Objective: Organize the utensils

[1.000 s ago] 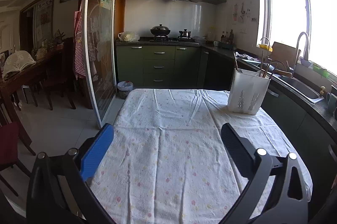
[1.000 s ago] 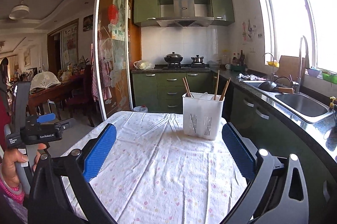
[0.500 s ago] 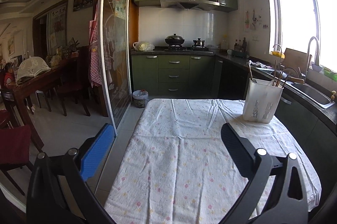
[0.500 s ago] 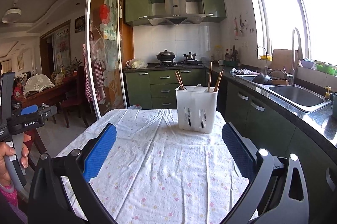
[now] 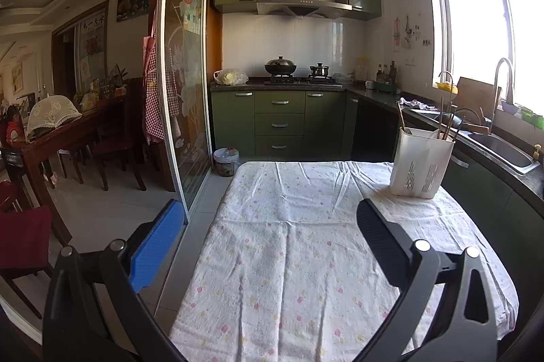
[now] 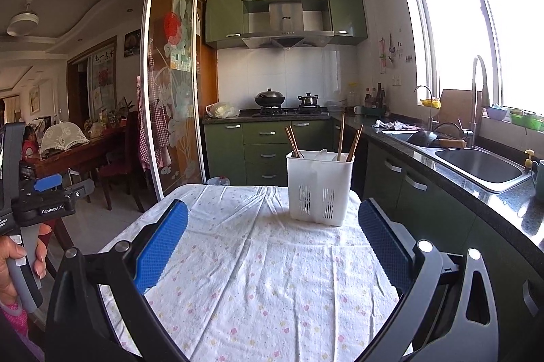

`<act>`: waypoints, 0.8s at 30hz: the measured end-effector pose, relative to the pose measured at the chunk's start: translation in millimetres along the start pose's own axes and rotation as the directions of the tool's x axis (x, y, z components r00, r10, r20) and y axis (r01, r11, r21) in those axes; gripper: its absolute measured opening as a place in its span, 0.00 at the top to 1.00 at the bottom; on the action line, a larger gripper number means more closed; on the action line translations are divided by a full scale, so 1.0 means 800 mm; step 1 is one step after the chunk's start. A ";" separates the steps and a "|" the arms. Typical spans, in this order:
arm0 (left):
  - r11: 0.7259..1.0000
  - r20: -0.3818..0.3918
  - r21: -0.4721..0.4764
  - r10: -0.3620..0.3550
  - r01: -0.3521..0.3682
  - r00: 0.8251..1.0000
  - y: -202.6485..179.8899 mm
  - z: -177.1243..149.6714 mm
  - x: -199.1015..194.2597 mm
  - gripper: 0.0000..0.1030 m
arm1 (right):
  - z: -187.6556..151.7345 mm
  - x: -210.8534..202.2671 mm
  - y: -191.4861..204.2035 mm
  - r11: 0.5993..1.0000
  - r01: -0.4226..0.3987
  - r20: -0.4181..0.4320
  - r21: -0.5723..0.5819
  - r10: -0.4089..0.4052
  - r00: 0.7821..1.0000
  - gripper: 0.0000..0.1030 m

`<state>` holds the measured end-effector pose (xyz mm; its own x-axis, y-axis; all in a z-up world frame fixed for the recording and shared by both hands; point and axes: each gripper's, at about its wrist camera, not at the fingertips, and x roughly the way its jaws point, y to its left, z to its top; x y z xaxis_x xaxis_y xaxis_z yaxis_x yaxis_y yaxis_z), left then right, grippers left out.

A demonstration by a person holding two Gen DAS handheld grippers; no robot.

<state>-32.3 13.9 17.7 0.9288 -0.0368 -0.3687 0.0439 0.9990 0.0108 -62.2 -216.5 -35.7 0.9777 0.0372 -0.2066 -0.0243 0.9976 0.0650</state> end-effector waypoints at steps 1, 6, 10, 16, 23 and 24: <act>1.000 0.000 0.000 0.000 0.000 1.000 0.000 0.000 0.000 0.06 | 0.000 0.000 0.001 1.000 0.000 0.001 -0.002 0.000 1.000 0.04; 1.000 0.000 -0.001 -0.001 0.001 1.000 0.000 0.000 -0.001 0.06 | 0.000 0.000 0.001 1.000 -0.002 0.002 -0.006 0.002 1.000 0.04; 1.000 -0.002 0.002 -0.003 0.003 1.000 -0.001 0.000 -0.001 0.06 | 0.000 -0.001 0.001 1.000 -0.002 0.002 -0.004 0.002 1.000 0.04; 1.000 -0.003 0.005 -0.005 0.005 1.000 -0.001 0.000 -0.001 0.06 | 0.002 -0.001 0.002 1.000 -0.003 0.004 -0.003 0.003 1.000 0.04; 1.000 -0.005 0.005 -0.011 0.011 1.000 -0.003 0.001 0.000 0.06 | 0.002 -0.002 0.000 1.000 0.000 0.006 -0.002 0.000 1.000 0.04; 1.000 -0.005 0.006 -0.012 0.012 1.000 -0.003 0.001 0.000 0.06 | 0.002 -0.002 0.000 1.000 0.002 0.006 -0.002 -0.002 1.000 0.04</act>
<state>-31.9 11.5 18.5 0.9263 -0.0489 -0.3735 0.0573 0.9983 0.0115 -63.7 -217.0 -33.4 0.9791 0.0353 -0.2004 -0.0231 0.9978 0.0626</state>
